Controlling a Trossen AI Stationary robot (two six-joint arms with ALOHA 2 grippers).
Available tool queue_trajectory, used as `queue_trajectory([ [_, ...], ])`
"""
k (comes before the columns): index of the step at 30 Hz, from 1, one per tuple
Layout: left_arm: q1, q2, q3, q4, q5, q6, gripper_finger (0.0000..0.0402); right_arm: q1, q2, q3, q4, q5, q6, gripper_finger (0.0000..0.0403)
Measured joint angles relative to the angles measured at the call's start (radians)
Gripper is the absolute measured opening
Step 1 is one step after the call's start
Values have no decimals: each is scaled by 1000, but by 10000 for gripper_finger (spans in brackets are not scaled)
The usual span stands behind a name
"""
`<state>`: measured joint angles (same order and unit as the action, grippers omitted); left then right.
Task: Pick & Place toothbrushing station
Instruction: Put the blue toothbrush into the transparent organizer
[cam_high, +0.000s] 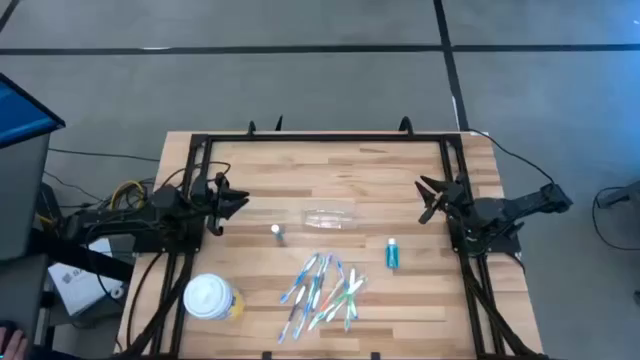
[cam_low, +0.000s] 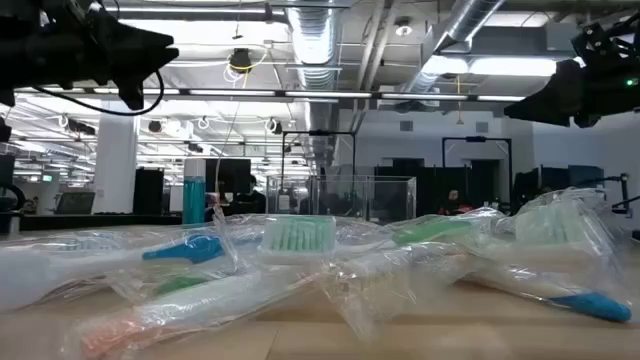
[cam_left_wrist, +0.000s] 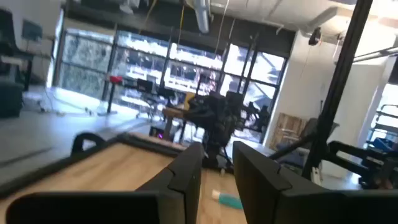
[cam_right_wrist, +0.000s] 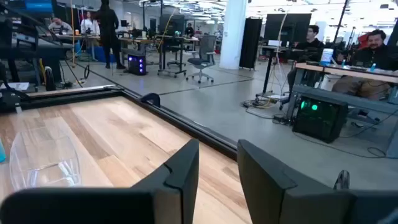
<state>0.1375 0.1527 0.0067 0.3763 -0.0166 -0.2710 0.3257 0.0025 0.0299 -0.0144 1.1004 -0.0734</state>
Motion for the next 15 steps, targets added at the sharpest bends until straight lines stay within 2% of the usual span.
queue_trajectory([
  [15, 0, 190, 0, 124, -20, -4, 85, 0, 0, 0, -4, 0, 3, 101],
])
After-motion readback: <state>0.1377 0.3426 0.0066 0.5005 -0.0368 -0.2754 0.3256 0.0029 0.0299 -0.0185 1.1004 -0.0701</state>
